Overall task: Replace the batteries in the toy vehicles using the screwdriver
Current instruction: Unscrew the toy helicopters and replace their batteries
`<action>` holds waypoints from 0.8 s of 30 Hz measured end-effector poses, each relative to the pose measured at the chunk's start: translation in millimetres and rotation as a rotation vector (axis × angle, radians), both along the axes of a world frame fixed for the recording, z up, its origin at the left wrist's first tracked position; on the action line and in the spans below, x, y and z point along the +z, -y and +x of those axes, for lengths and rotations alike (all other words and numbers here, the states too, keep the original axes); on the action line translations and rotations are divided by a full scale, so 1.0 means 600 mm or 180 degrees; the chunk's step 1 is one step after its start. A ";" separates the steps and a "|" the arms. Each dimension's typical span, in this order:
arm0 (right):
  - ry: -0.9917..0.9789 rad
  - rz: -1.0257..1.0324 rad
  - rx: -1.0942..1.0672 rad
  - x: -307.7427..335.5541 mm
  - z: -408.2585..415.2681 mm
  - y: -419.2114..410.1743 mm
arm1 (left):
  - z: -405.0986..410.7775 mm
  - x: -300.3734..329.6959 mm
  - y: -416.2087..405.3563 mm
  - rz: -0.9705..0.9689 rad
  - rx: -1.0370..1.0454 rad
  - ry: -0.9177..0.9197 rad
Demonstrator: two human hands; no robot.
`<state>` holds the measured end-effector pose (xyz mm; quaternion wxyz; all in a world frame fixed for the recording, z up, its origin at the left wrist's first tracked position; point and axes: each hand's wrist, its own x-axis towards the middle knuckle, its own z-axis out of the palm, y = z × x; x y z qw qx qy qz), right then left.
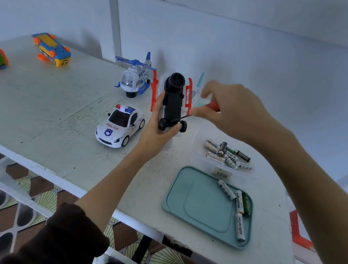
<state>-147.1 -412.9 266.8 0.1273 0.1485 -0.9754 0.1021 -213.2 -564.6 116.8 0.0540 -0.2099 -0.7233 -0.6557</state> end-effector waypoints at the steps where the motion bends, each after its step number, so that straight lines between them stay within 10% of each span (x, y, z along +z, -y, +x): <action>1: 0.0058 -0.0179 0.0313 -0.002 0.002 0.000 | -0.001 0.000 0.001 0.0045 0.0009 0.0016; 15: 0.0315 0.1299 -0.0294 -0.001 -0.016 -0.027 | -0.005 0.004 0.007 -0.0071 -0.0110 0.0183; 24: 0.1118 -0.0498 0.0745 -0.070 0.013 -0.068 | -0.010 0.005 0.019 0.0304 -0.0075 0.0231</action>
